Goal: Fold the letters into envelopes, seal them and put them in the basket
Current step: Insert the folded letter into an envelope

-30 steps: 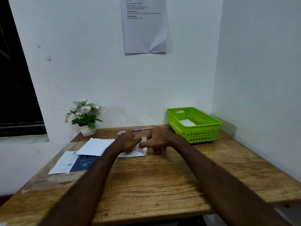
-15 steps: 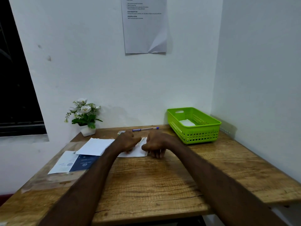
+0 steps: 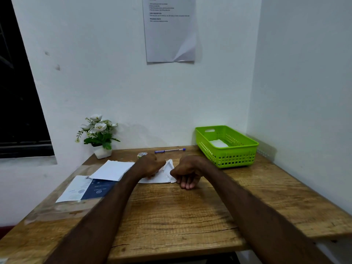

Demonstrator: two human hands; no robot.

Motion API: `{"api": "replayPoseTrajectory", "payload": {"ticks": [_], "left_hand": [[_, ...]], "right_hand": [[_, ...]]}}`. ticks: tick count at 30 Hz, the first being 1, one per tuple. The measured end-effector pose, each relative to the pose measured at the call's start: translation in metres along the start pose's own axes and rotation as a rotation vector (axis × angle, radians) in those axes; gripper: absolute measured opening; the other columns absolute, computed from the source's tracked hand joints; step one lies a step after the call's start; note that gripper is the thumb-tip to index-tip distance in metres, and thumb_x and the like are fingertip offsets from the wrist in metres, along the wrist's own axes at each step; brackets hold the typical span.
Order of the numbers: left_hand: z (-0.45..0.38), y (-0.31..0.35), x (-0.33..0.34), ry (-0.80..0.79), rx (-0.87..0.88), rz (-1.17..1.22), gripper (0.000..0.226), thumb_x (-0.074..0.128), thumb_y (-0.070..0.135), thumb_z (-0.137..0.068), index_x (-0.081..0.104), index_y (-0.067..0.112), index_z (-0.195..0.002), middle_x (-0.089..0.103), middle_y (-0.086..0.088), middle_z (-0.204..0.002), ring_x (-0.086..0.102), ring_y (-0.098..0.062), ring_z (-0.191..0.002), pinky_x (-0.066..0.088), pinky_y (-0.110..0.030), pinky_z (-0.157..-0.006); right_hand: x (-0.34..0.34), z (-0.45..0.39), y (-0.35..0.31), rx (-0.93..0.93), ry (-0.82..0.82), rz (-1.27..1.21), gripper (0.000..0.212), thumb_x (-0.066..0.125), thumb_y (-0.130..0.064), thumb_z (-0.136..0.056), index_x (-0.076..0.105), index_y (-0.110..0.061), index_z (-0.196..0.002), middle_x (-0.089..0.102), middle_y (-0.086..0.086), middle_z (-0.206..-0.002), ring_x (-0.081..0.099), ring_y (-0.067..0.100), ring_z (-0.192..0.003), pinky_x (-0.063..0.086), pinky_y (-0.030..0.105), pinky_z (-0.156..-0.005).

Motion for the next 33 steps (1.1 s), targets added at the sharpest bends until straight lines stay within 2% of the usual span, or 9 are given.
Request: {"api": "replayPoseTrajectory", "payload": {"ticks": [3, 5, 9, 13, 16, 21, 25, 28, 33], "left_hand": [[-0.001, -0.001, 0.002, -0.014, 0.013, -0.025, 0.039, 0.052, 0.022, -0.094, 0.047, 0.014, -0.057, 0.054, -0.003, -0.055, 0.054, -0.017, -0.054, 0.038, -0.025, -0.051], [-0.002, -0.003, 0.001, -0.017, 0.006, -0.039, 0.036, 0.053, 0.024, -0.093, 0.049, 0.015, -0.059, 0.058, -0.003, -0.057, 0.057, -0.016, -0.054, 0.04, -0.023, -0.051], [0.0, 0.001, 0.003, -0.04, 0.038, -0.018, 0.03, 0.057, 0.022, -0.091, 0.051, 0.021, -0.061, 0.057, 0.002, -0.059, 0.057, -0.016, -0.053, 0.044, -0.023, -0.049], [0.0, 0.002, 0.003, -0.061, 0.06, -0.042, 0.028, 0.058, 0.025, -0.091, 0.061, 0.023, -0.064, 0.064, 0.001, -0.07, 0.063, -0.019, -0.06, 0.05, -0.029, -0.056], [0.001, 0.002, 0.003, -0.051, 0.061, -0.036, 0.032, 0.058, 0.023, -0.091, 0.056, 0.022, -0.059, 0.059, 0.001, -0.062, 0.059, -0.019, -0.057, 0.047, -0.03, -0.055], [0.001, 0.002, 0.003, -0.044, 0.047, -0.047, 0.031, 0.058, 0.023, -0.091, 0.053, 0.021, -0.06, 0.056, 0.002, -0.057, 0.057, -0.018, -0.054, 0.046, -0.03, -0.057], [-0.001, 0.002, 0.002, -0.041, 0.049, -0.082, 0.033, 0.057, 0.025, -0.092, 0.052, 0.022, -0.06, 0.057, 0.003, -0.059, 0.058, -0.017, -0.056, 0.045, -0.028, -0.059], [-0.001, 0.002, 0.003, -0.048, 0.043, -0.091, 0.031, 0.058, 0.028, -0.092, 0.056, 0.022, -0.062, 0.061, 0.002, -0.063, 0.061, -0.017, -0.06, 0.049, -0.031, -0.061], [-0.003, -0.001, 0.004, -0.045, 0.036, -0.069, 0.025, 0.06, 0.034, -0.092, 0.063, 0.023, -0.07, 0.067, 0.002, -0.074, 0.065, -0.018, -0.066, 0.051, -0.03, -0.062]], "right_hand": [[0.0, 0.0, -0.001, -0.008, 0.046, 0.014, 0.027, 0.048, -0.022, -0.099, 0.059, -0.009, -0.077, 0.061, 0.001, -0.046, 0.056, 0.013, -0.038, 0.044, 0.016, -0.042], [-0.001, 0.0, -0.001, -0.02, 0.08, 0.012, 0.032, 0.05, -0.026, -0.101, 0.059, -0.009, -0.075, 0.062, 0.004, -0.054, 0.055, 0.014, -0.039, 0.041, 0.018, -0.043], [-0.011, -0.007, -0.001, -0.051, 0.222, -0.064, 0.036, 0.056, -0.03, -0.098, 0.06, -0.002, -0.075, 0.065, 0.013, -0.066, 0.057, 0.02, -0.043, 0.045, 0.022, -0.044], [-0.015, -0.013, -0.002, -0.103, 0.329, -0.088, 0.043, 0.068, -0.039, -0.089, 0.064, -0.001, -0.071, 0.063, 0.012, -0.055, 0.057, 0.022, -0.042, 0.048, 0.024, -0.043], [-0.016, -0.013, -0.009, -0.18, 0.391, -0.043, 0.04, 0.07, -0.037, -0.083, 0.061, -0.007, -0.059, 0.058, 0.004, -0.039, 0.059, 0.021, -0.039, 0.049, 0.025, -0.045], [-0.011, -0.008, -0.019, -0.257, 0.366, 0.04, 0.03, 0.068, -0.03, -0.082, 0.065, -0.01, -0.06, 0.06, 0.001, -0.041, 0.064, 0.023, -0.046, 0.055, 0.032, -0.052], [-0.016, -0.003, -0.016, -0.186, 0.362, -0.004, 0.029, 0.057, -0.021, -0.086, 0.064, -0.005, -0.064, 0.065, 0.007, -0.054, 0.059, 0.019, -0.039, 0.053, 0.027, -0.047], [-0.012, -0.004, -0.007, -0.083, 0.223, -0.066, 0.024, 0.049, -0.014, -0.094, 0.06, 0.0, -0.078, 0.063, 0.01, -0.06, 0.053, 0.017, -0.036, 0.047, 0.021, -0.043], [-0.008, -0.007, 0.0, -0.016, 0.148, -0.064, 0.024, 0.045, -0.011, -0.098, 0.056, -0.003, -0.078, 0.061, 0.007, -0.059, 0.051, 0.014, -0.035, 0.041, 0.012, -0.038]]}}
Point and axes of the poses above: each hand's wrist, its own z-axis away from the middle knuckle, its own x-axis out of the palm, y = z × x, the point moved 7 cm from there along -z, towards the middle knuckle
